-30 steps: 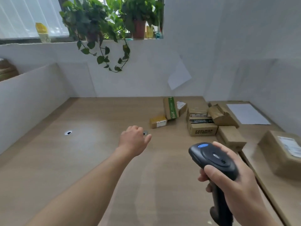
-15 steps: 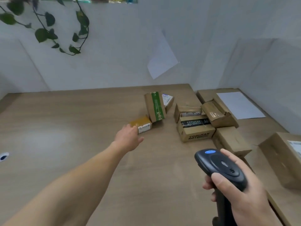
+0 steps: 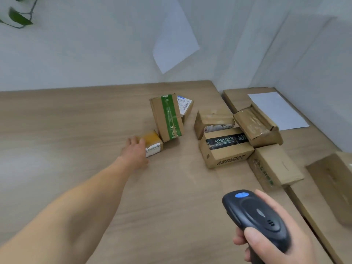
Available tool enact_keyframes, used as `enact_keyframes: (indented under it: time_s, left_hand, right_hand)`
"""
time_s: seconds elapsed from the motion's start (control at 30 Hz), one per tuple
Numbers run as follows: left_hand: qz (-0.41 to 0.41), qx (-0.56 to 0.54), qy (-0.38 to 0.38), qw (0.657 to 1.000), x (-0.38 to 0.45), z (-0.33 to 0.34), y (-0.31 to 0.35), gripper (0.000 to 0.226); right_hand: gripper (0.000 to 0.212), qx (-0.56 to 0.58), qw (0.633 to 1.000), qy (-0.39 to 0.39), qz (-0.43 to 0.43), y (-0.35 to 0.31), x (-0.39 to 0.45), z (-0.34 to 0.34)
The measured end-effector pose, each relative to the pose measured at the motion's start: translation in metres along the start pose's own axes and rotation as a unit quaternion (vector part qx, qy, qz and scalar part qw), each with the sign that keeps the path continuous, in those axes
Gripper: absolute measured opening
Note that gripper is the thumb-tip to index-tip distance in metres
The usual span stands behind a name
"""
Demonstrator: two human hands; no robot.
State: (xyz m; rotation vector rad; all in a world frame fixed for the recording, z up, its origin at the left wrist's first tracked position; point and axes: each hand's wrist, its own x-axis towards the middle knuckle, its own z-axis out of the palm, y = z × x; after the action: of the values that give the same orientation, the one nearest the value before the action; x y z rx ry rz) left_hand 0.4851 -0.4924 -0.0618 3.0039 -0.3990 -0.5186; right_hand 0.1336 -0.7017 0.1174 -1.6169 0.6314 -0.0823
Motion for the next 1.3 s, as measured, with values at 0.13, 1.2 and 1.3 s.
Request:
enact_keyframes:
  time_s: [0.13,1.2,1.3]
  left_hand:
    - [0.001,-0.001,0.007,1.000,0.017,0.000,-0.003,0.059]
    - [-0.144,-0.278,0.030,0.949,-0.361,0.062,0.040,0.060]
    - [-0.157,-0.437,0.036,0.885,-0.403,0.053,0.041,0.060]
  right_hand:
    - [0.079,0.011,0.999,0.027,0.014,0.010,0.005,0.003]
    - [0.089,0.029,0.985,-0.110,-0.128,0.017,-0.179,-0.039]
    - [0.090,0.021,0.983,-0.126,-0.128,0.030,-0.203,-0.062]
